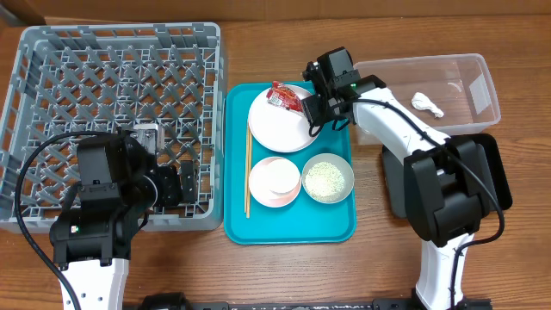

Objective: Sort waste into correct bins and load items into the dishwasher
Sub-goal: 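Return the right gripper to the plate and grasp the red wrapper, then carry the red wrapper with the right gripper into the clear bin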

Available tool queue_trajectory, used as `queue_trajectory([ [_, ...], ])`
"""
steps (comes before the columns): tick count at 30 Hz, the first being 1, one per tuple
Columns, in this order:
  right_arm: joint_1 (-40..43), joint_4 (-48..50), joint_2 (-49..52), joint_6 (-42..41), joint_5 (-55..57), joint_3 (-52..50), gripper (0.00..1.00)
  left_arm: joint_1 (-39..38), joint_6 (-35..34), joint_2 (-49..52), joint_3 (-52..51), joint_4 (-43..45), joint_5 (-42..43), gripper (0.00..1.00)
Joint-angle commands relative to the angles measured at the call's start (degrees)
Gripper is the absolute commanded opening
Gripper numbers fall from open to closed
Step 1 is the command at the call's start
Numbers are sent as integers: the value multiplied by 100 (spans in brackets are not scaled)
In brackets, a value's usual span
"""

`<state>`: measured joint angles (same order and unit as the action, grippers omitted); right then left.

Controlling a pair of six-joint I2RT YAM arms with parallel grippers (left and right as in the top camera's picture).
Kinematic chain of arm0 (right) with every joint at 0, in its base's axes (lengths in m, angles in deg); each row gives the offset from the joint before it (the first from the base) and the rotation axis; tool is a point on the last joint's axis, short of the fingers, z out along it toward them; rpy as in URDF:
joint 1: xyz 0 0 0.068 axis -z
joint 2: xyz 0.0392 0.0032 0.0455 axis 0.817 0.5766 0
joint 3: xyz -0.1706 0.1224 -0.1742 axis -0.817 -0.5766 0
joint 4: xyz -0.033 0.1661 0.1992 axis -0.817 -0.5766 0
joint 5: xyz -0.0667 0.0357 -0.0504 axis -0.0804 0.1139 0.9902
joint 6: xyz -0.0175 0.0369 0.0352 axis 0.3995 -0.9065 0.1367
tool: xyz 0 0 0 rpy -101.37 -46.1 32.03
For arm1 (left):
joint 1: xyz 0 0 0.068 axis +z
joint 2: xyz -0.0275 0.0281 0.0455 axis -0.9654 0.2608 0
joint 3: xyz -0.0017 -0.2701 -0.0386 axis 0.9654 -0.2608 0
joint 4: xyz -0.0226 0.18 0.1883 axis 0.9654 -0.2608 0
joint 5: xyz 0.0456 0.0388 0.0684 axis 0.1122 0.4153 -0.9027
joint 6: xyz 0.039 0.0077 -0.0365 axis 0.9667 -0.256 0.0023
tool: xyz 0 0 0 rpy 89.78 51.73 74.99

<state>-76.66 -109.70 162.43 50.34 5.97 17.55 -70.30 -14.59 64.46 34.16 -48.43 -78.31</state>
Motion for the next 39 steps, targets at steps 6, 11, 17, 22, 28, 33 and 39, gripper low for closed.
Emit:
queue_trajectory([
  [6,-243,404,140,103,-286,0,59,-9,-101,20,144,7,70,100],
  [11,-245,415,382,76,-223,-2,50,-9,-101,20,144,7,70,100],
  [17,-245,142,391,55,-221,7,6,-9,-101,20,144,2,70,100],
  [22,-238,-466,98,-138,138,275,4,-9,-101,20,144,7,70,100],
  [28,-136,-564,-1025,-293,1484,463,4,-9,-101,20,144,7,70,100],
  [33,481,-669,-1434,-754,1733,463,4,-9,-101,20,144,13,68,100],
  [39,1434,-1226,-1432,-1152,1117,455,4,-9,-101,20,144,31,68,100],
])
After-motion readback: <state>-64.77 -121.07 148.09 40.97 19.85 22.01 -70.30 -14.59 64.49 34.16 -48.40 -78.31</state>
